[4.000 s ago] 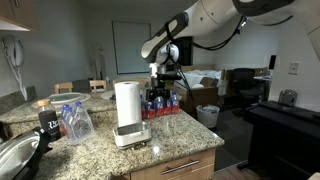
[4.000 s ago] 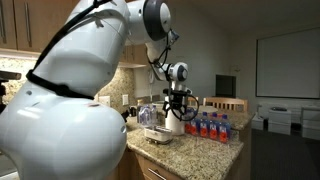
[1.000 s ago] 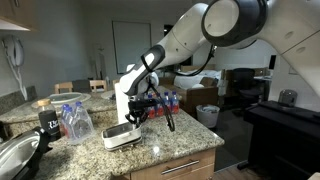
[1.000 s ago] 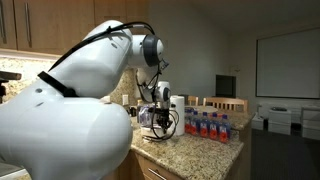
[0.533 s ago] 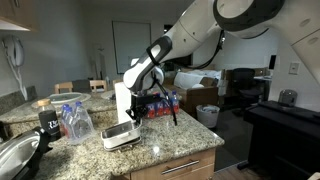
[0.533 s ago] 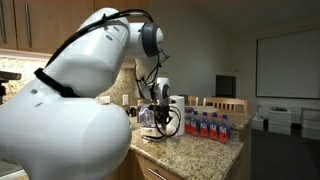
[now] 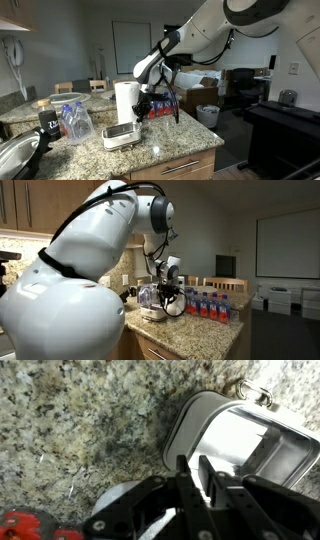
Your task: Move the white and silver container to the right
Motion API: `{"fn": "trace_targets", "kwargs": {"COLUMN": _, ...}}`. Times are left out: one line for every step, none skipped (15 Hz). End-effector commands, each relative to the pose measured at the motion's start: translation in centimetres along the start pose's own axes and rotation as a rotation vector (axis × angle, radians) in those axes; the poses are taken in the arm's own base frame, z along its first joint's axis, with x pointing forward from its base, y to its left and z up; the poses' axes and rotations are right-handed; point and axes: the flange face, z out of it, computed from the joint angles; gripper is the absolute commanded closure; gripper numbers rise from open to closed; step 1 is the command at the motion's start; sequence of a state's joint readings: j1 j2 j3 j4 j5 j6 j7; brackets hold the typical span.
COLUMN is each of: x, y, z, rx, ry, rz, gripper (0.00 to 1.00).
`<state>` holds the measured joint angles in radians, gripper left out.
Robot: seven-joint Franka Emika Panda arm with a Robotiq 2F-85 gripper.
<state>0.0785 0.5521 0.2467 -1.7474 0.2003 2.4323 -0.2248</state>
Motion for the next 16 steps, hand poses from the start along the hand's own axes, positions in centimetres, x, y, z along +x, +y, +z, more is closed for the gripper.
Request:
{"fn": "trace_targets", "kwargs": {"x": -0.6, "y": 0.3, "z": 1.0, "rx": 0.078, "ry": 0.005, "rz": 0.039, "gripper": 0.60}}
{"fn": "trace_targets", "kwargs": {"x": -0.7, "y": 0.2, "z": 1.2, "rx": 0.067, "ry": 0.007, "rz": 0.058, "gripper": 0.53}}
{"fn": "trace_targets", "kwargs": {"x": -0.7, "y": 0.0, "z": 1.3, "rx": 0.071, "ry": 0.003, "rz": 0.069, "gripper": 0.45}}
{"fn": "trace_targets", "kwargs": {"x": -0.7, "y": -0.3, "z": 1.5, "rx": 0.074, "ry": -0.004, "rz": 0.088, "gripper": 0.39}}
{"fn": "trace_targets", "kwargs": {"x": -0.9, "y": -0.8, "z": 1.8, "rx": 0.075, "ry": -0.016, "rz": 0.124, "gripper": 0.31}}
{"fn": "trace_targets", "kwargs": {"x": -0.9, "y": -1.2, "z": 1.9, "rx": 0.089, "ry": -0.021, "rz": 0.161, "gripper": 0.25}}
{"fn": "trace_targets", "kwargs": {"x": -1.0, "y": -1.9, "z": 2.1, "rx": 0.102, "ry": -0.023, "rz": 0.209, "gripper": 0.17}}
{"fn": "trace_targets", "kwargs": {"x": -1.0, "y": -2.6, "z": 2.2, "rx": 0.116, "ry": -0.024, "rz": 0.279, "gripper": 0.11}}
{"fn": "trace_targets", "kwargs": {"x": -1.2, "y": -3.1, "z": 2.2, "rx": 0.114, "ry": -0.029, "rz": 0.332, "gripper": 0.02}}
{"fn": "trace_targets", "kwargs": {"x": -1.4, "y": -3.6, "z": 2.4, "rx": 0.106, "ry": -0.038, "rz": 0.387, "gripper": 0.01}}
{"fn": "trace_targets", "kwargs": {"x": -1.7, "y": -3.7, "z": 2.8, "rx": 0.094, "ry": -0.044, "rz": 0.439, "gripper": 0.00}}
{"fn": "trace_targets", "kwargs": {"x": -2.0, "y": -3.7, "z": 3.1, "rx": 0.082, "ry": -0.052, "rz": 0.490, "gripper": 0.00}}
{"fn": "trace_targets", "kwargs": {"x": -2.5, "y": -3.6, "z": 3.5, "rx": 0.071, "ry": -0.058, "rz": 0.541, "gripper": 0.00}}
{"fn": "trace_targets", "kwargs": {"x": -3.0, "y": -3.5, "z": 3.8, "rx": 0.064, "ry": -0.070, "rz": 0.592, "gripper": 0.00}}
{"fn": "trace_targets", "kwargs": {"x": -3.4, "y": -3.3, "z": 4.4, "rx": 0.059, "ry": -0.087, "rz": 0.642, "gripper": 0.00}}
{"fn": "trace_targets", "kwargs": {"x": -3.8, "y": -3.2, "z": 4.9, "rx": 0.059, "ry": -0.104, "rz": 0.692, "gripper": 0.00}}
